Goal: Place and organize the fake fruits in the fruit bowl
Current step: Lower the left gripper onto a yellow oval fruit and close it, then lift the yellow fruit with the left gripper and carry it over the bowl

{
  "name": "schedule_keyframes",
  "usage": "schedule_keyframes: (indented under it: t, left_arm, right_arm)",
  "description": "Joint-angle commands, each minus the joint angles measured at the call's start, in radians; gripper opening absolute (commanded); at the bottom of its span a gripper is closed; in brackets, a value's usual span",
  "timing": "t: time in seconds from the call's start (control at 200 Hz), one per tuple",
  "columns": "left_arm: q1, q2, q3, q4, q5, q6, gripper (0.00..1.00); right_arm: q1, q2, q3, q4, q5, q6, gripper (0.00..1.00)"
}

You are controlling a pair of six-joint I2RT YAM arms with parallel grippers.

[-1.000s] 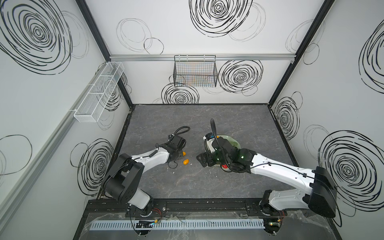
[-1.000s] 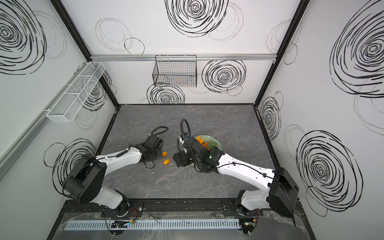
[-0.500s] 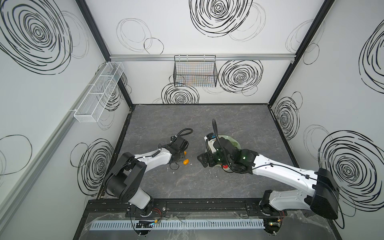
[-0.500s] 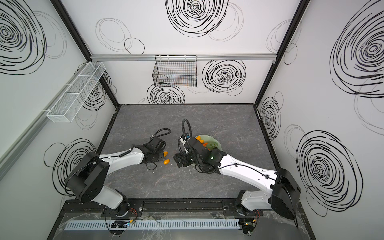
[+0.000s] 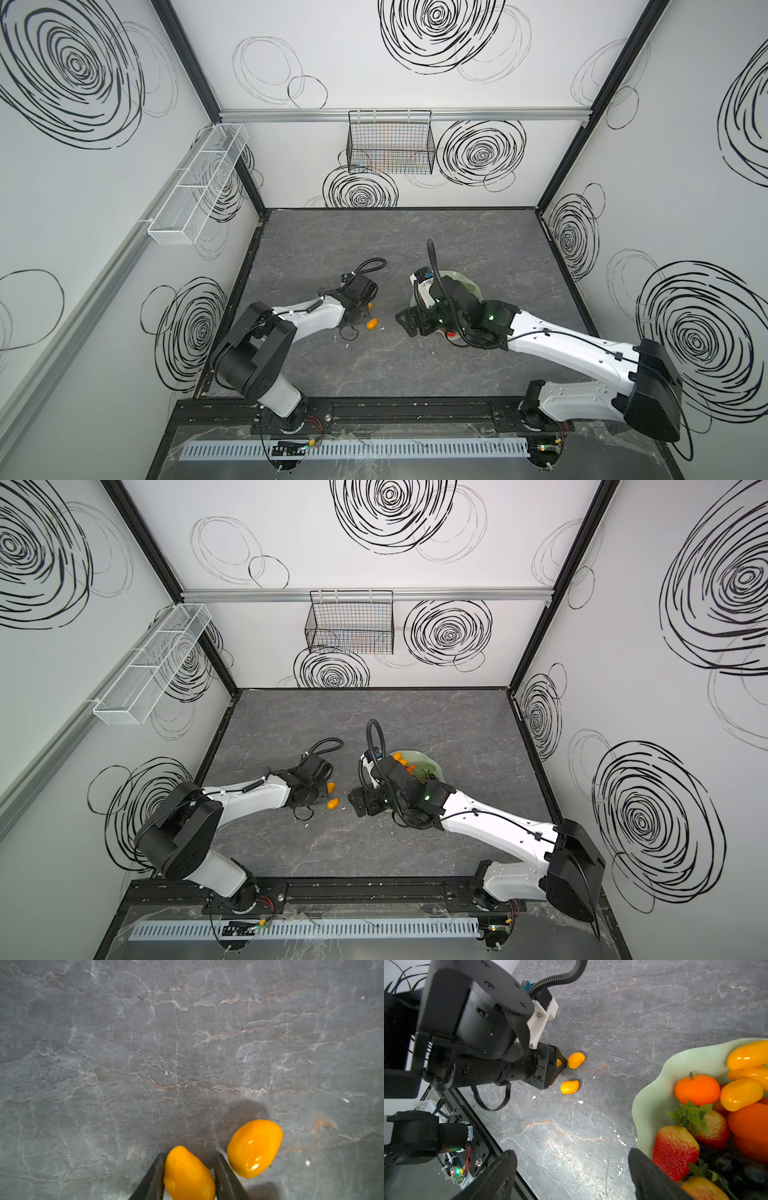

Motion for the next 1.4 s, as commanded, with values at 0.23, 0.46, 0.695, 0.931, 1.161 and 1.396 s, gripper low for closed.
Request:
schedule_keyframes:
  t: [0.23, 0.46, 0.695, 0.931, 1.161, 1.396]
  left_arm:
    - [-0.005, 0.015, -0.011, 0.000, -0.016, -0.001, 0.35]
    - [-0.001, -0.021, -0.016, -0.014, -0.021, 0.003, 0.34]
    - [0.008, -0.067, -0.030, -0.028, -0.024, 0.008, 0.32]
    - [0.011, -0.114, -0.036, -0.049, -0.027, 0.009, 0.32]
    - [0.005, -0.192, -0.030, -0.077, -0.012, 0.011, 0.31]
    - [-0.050, -0.246, 0.034, -0.125, -0.015, -0.007, 0.31]
  right_arm:
    - [-0.008, -0.004, 0.000, 0.017, -0.002, 0.011, 0.89]
    - [-0.017, -0.030, -0.022, 0.057, -0.014, 0.031, 0.92]
    - [-0.024, -0.067, -0.049, 0.113, 0.005, 0.063, 1.00]
    - [-0.027, -0.091, -0.072, 0.133, 0.017, 0.083, 1.00]
    - [-0.046, -0.092, -0.078, 0.118, -0.004, 0.095, 1.00]
    - [-0.097, -0.121, -0.106, 0.132, -0.060, 0.115, 1.00]
